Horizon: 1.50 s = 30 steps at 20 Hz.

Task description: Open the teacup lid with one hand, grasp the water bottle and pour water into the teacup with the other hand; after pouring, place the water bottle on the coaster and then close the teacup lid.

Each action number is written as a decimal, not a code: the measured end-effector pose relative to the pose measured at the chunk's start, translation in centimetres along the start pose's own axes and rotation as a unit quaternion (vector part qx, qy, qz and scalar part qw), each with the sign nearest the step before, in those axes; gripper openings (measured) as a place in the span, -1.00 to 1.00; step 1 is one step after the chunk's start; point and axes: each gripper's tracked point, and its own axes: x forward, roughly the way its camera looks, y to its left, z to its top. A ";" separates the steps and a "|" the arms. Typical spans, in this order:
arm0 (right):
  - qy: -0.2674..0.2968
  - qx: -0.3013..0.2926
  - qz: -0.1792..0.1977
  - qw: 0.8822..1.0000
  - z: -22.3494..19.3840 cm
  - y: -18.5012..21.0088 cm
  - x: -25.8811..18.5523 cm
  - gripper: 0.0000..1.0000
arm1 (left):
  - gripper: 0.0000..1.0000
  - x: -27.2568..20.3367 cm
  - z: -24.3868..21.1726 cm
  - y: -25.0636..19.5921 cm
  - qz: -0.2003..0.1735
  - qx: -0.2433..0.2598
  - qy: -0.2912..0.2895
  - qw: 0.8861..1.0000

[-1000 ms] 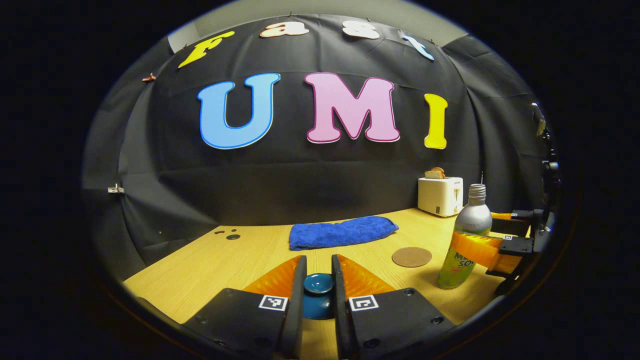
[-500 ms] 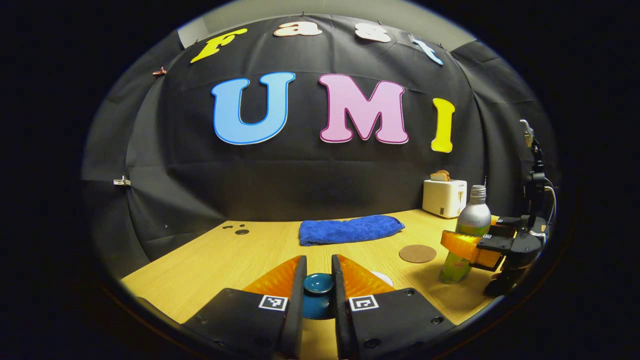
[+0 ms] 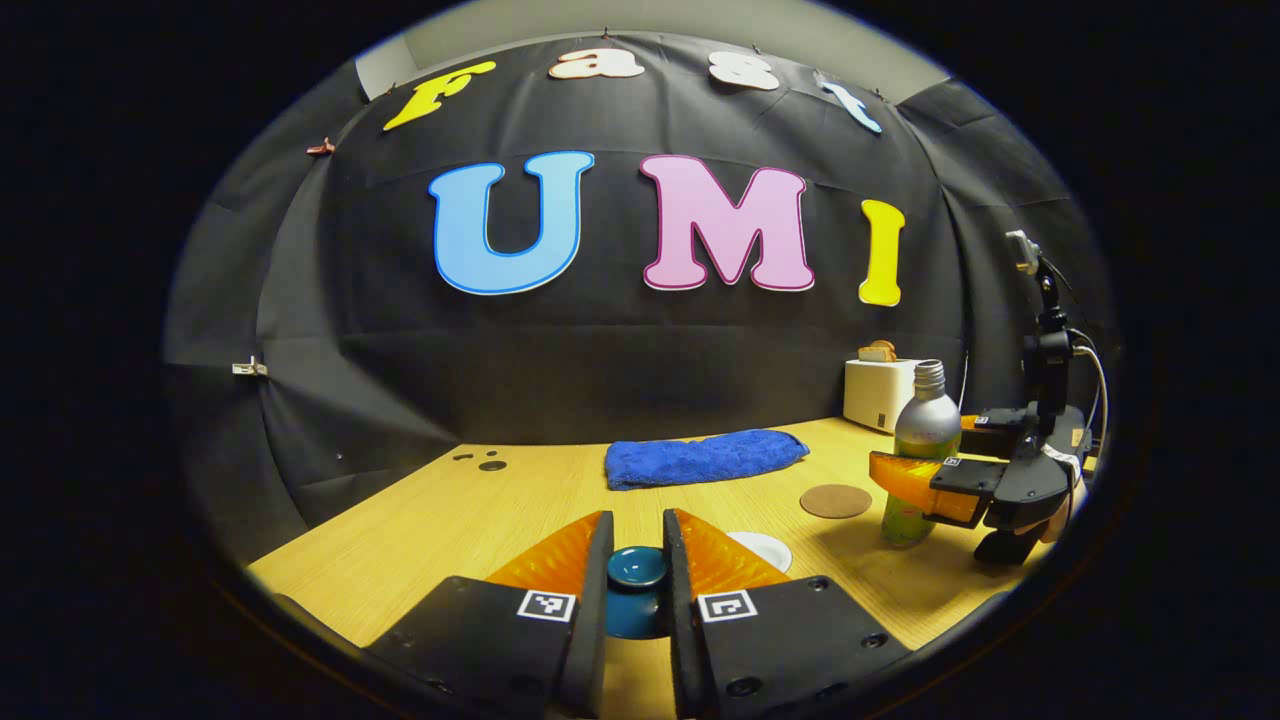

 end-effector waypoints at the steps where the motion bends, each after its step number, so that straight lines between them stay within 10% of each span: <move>1: 0.007 -0.004 0.006 1.000 0.0 0.2 0.1 0.58 | -0.39 -0.2 -0.1 0.3 0.002 0.001 -0.001 1.000; 13: 0.020 -0.312 -0.014 0.950 0.7 1.3 1.4 0.58 | -0.40 -1.4 0.6 3.5 0.019 -0.013 -0.010 1.000; 30: -0.045 -0.571 0.050 0.818 0.6 7.1 4.4 0.58 | -0.39 -2.5 -0.1 7.6 0.047 -0.022 -0.007 0.999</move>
